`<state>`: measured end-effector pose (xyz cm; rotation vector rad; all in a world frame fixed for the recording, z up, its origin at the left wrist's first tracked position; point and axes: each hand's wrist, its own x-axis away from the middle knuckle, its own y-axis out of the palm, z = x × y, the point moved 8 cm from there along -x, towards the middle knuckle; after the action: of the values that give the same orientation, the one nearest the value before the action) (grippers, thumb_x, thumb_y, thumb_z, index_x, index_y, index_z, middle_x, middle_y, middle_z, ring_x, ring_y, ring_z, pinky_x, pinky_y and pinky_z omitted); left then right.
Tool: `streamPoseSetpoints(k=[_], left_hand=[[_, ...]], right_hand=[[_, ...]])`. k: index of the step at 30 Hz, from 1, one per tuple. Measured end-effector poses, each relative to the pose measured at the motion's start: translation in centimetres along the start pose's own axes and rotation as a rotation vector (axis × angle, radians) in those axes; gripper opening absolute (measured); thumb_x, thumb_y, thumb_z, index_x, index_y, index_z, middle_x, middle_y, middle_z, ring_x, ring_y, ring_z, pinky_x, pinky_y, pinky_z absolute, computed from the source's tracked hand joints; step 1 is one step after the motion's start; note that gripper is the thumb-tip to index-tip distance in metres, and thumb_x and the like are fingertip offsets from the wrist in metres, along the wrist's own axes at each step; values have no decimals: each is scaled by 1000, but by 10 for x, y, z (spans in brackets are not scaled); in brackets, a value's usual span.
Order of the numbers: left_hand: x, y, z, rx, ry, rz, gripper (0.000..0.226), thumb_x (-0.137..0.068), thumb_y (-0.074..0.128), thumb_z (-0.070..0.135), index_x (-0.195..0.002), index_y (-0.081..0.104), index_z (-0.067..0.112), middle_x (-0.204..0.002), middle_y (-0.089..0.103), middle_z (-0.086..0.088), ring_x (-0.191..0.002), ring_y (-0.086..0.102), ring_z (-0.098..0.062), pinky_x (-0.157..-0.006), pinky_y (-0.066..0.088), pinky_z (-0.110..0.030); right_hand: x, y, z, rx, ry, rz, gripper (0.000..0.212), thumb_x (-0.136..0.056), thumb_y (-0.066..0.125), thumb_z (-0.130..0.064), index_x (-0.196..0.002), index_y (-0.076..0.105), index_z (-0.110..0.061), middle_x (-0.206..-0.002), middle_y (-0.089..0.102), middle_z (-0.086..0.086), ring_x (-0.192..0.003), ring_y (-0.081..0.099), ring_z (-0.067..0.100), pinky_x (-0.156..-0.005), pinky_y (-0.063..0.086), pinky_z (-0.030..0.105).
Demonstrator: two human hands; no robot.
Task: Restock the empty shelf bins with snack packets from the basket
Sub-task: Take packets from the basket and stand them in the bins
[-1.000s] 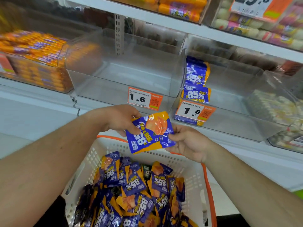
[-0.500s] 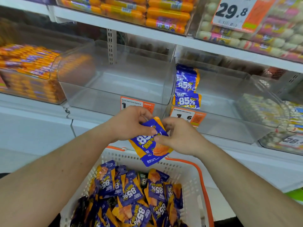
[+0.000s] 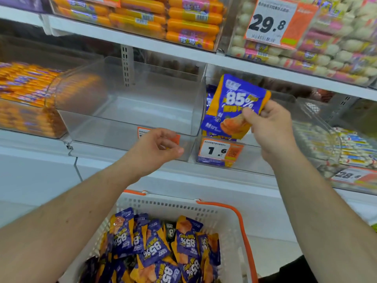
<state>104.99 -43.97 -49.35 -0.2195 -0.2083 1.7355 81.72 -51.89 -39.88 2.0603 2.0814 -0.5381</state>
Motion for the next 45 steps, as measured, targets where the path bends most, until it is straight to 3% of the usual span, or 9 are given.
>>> streamPoseSetpoints(k=[6, 14, 21, 23, 26, 29, 35, 38, 45], left_hand=[[1, 13, -9, -137, -47, -98, 40, -81, 76, 29, -116, 57, 26, -94, 70, 9, -95, 63, -13, -84, 51, -29], [3, 18, -23, -219, -68, -146, 35, -81, 76, 33, -113, 60, 28, -94, 70, 10, -85, 63, -5, -77, 48, -23], [5, 25, -30, -287, -71, -210, 36, -82, 74, 37, -114, 60, 29, -97, 70, 13, -87, 62, -4, -83, 49, -25], [6, 26, -35, -296, -83, -225, 34, -82, 74, 38, -113, 60, 30, -97, 70, 13, -88, 63, -5, -85, 51, -28], [11, 27, -46, -349, -123, -275, 30, -82, 75, 38, -107, 61, 32, -98, 69, 15, -89, 63, -8, -77, 53, -27], [17, 30, -62, -538, -134, -373, 30, -84, 73, 36, -110, 61, 28, -106, 66, 13, -89, 60, -4, -68, 44, -17], [32, 40, -89, -898, -152, -642, 46, -91, 64, 38, -131, 52, 20, -127, 58, 5, -107, 55, -13, -88, 41, -24], [39, 40, -98, -1017, -176, -747, 50, -92, 62, 43, -135, 49, 22, -134, 54, 5, -114, 52, -16, -99, 42, -32], [42, 43, -101, -1050, -165, -757, 52, -92, 61, 44, -138, 47, 22, -138, 49, 4, -113, 47, -15, -92, 35, -28]], right_hand=[[-23, -34, 24, 149, -34, 275, 13, -88, 66, -11, -95, 59, -20, -86, 71, -7, -80, 70, 8, -84, 57, 40], [-30, 11, 80, 869, 147, -174, 13, -93, 51, -16, -80, 54, -13, -91, 64, 10, -87, 59, 31, -72, 46, 33], [-24, -2, 83, 1188, 358, -176, 26, -90, 46, -34, -85, 59, -12, -108, 65, 12, -103, 56, 33, -99, 38, 41], [-17, -2, 68, 1281, 173, -23, 29, -90, 48, -36, -94, 67, -15, -109, 66, 11, -111, 54, 34, -96, 34, 40], [26, 25, 22, 1097, -484, 220, 18, -80, 56, -27, -85, 69, -16, -92, 66, 9, -91, 57, 34, -80, 33, 38], [83, 77, 31, 820, -777, -67, 12, -77, 57, -21, -77, 64, -12, -77, 63, 5, -77, 56, 30, -72, 37, 38], [167, 138, 184, 1024, 2, -1012, 19, -91, 50, -20, -95, 65, -11, -93, 66, 13, -84, 61, 35, -73, 52, 44], [228, 144, 243, 1045, 365, -1368, 32, -95, 54, -21, -67, 56, -6, -65, 49, 16, -56, 44, 34, -62, 44, 49], [321, 160, 279, 937, 818, -1391, 28, -92, 68, -33, -96, 54, -9, -86, 55, 6, -70, 59, 21, -67, 55, 34]])
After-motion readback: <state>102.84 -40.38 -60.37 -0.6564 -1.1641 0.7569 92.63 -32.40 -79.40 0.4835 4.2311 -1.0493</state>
